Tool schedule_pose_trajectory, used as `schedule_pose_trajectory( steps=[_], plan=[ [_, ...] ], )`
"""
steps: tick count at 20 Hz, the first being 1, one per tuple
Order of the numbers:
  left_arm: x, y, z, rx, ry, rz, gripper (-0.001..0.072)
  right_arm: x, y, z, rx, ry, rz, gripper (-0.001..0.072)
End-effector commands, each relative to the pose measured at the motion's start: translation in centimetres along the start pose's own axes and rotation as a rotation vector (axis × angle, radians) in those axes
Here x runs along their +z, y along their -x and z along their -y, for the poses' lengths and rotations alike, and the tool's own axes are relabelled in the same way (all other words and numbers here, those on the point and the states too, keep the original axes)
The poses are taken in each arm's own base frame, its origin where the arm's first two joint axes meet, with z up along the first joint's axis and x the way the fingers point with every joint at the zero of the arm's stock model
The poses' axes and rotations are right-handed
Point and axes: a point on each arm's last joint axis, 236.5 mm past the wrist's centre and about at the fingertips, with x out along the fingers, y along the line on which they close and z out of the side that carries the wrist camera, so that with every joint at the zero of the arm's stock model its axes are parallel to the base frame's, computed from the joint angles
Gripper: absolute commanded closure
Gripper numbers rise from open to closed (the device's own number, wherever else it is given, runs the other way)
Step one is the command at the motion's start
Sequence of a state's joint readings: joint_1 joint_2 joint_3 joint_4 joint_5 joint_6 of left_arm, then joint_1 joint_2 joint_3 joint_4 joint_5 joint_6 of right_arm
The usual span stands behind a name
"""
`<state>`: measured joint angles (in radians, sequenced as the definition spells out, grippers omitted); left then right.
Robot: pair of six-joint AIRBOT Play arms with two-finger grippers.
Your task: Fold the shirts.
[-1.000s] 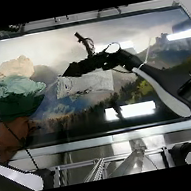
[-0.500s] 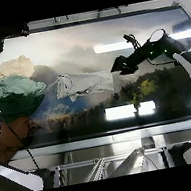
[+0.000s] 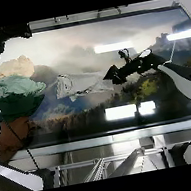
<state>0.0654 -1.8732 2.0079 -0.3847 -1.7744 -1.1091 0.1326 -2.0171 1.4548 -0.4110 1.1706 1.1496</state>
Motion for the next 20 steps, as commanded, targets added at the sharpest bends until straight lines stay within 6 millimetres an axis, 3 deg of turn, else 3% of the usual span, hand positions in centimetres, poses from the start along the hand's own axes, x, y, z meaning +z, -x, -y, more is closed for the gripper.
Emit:
schedule_pose_trajectory(
  steps=[1, 4, 6, 8, 10, 12, 13, 15, 17, 20],
  plan=[
    [-0.2, 0.0, 0.0, 0.000, 0.000, -0.007, 0.0708, 1.0, -1.6, -4.9, 0.197, 0.000, 0.055, 0.0686],
    [-0.6, 0.0, 0.1, -0.008, 0.001, -0.023, 0.0708, 1.1, 0.1, -8.1, 0.278, 0.062, 0.059, 0.0696],
    [-1.0, 0.0, 0.3, -0.017, 0.001, -0.040, 0.0708, 1.4, 3.5, -9.9, 0.280, 0.124, 0.084, 0.0697],
    [-1.0, 0.0, 0.4, -0.017, 0.001, -0.041, 0.0708, 2.1, 10.0, -10.7, 0.205, 0.178, 0.148, 0.0697],
    [-1.0, 0.0, 0.4, -0.018, 0.001, -0.041, 0.0709, 3.3, 18.7, -9.6, 0.072, 0.165, 0.283, 0.0697],
    [-1.1, 0.0, 0.4, -0.020, 0.001, -0.046, 0.0708, 4.0, 29.8, -6.4, -0.087, 0.064, 0.477, 0.0697],
    [-1.1, 0.0, 0.4, -0.021, 0.001, -0.048, 0.0708, 3.7, 34.8, -3.8, -0.167, -0.009, 0.567, 0.0697],
    [-1.2, 0.0, 0.4, -0.021, 0.002, -0.049, 0.0708, 1.0, 44.2, 2.9, -0.340, -0.207, 0.733, 0.0697],
    [-1.4, -0.4, 0.2, -0.029, 0.014, -0.054, 0.0708, -3.9, 51.3, 10.0, -0.507, -0.401, 0.827, 0.0697],
    [-2.6, -1.0, -1.1, -0.057, 0.081, -0.067, 0.0708, -13.4, 57.4, 18.5, -0.734, -0.667, 0.852, 0.0697]
  ],
)
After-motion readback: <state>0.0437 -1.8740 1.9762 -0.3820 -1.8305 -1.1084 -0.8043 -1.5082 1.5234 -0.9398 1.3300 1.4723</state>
